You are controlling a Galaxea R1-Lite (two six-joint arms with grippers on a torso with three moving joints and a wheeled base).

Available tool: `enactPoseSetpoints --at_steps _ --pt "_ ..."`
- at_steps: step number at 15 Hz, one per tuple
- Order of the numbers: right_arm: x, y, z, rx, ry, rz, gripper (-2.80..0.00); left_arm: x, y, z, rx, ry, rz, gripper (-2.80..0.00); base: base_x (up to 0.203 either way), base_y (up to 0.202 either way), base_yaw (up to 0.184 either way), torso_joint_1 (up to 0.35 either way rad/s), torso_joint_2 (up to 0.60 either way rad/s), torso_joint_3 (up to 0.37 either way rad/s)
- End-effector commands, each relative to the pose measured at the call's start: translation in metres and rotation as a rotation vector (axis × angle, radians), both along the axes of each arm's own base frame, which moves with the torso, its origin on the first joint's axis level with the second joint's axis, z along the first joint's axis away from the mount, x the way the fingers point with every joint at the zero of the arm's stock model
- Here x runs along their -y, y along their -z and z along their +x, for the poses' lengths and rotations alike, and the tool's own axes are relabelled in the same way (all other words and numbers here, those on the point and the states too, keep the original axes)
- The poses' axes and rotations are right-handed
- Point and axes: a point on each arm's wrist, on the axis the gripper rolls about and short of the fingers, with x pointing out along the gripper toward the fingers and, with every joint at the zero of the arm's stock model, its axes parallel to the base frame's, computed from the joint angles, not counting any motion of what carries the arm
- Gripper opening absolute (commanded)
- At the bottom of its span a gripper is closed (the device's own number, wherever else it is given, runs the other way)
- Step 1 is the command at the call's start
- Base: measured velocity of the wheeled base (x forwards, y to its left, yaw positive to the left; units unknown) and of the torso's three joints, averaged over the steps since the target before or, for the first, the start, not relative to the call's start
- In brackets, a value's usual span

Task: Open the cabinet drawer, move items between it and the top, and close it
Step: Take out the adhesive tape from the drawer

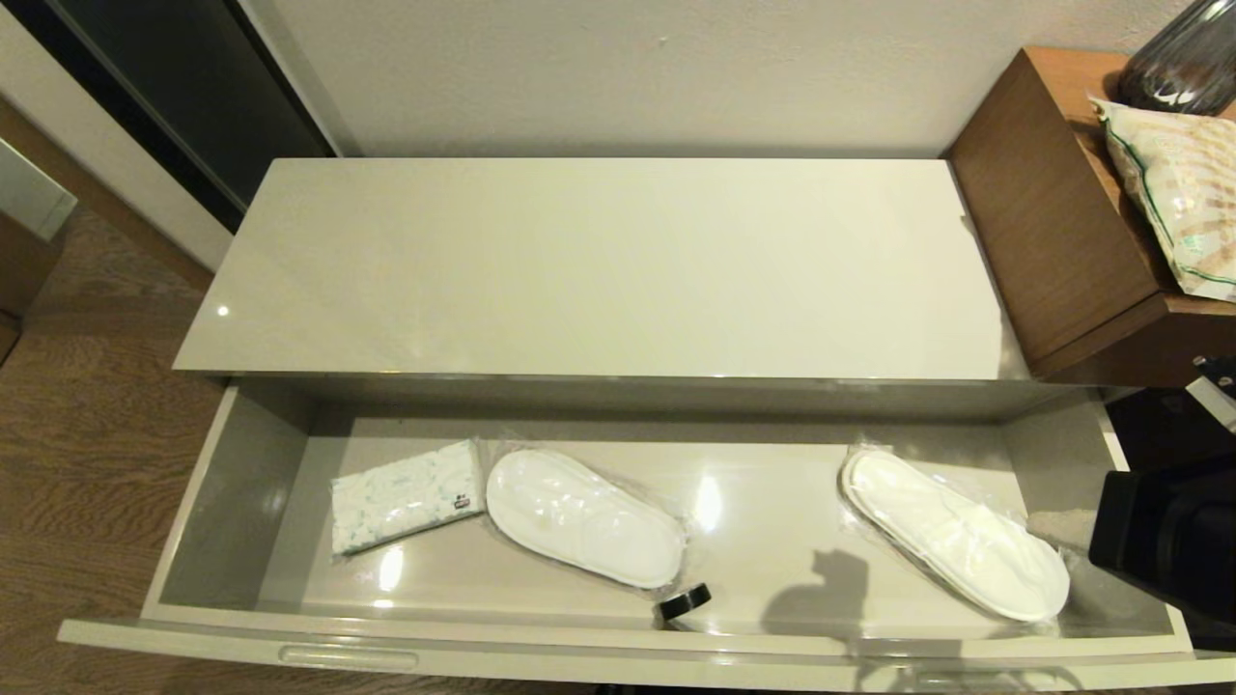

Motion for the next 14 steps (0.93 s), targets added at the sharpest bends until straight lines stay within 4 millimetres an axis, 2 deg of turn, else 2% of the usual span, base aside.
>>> enactPoseSetpoints --at_steps 1,5,8,14 --pt "-0.007 0.006 0.011 -0.039 0.002 -0.020 -2.80 0.000 0.000 0.000 -0.001 -0.001 0.000 -2.80 0.000 0.000 0.000 0.000 0.00 0.000" --pt "-0.018 0.017 0.024 -0.063 -0.022 -0.041 -2.80 0.000 0.000 0.000 0.000 -0.001 0.000 -2.80 0.000 0.000 0.000 0.000 0.00 0.000" --pt "-0.027 0.022 0.022 -0.083 -0.065 -0.052 -2.80 0.000 0.000 0.000 -0.001 -0.001 0.000 -2.80 0.000 0.000 0.000 0.000 0.00 0.000" --pt "-0.029 0.029 0.024 -0.111 -0.068 -0.068 -2.80 0.000 0.000 0.000 0.000 -0.001 0.000 -2.80 0.000 0.000 0.000 0.000 0.00 0.000"
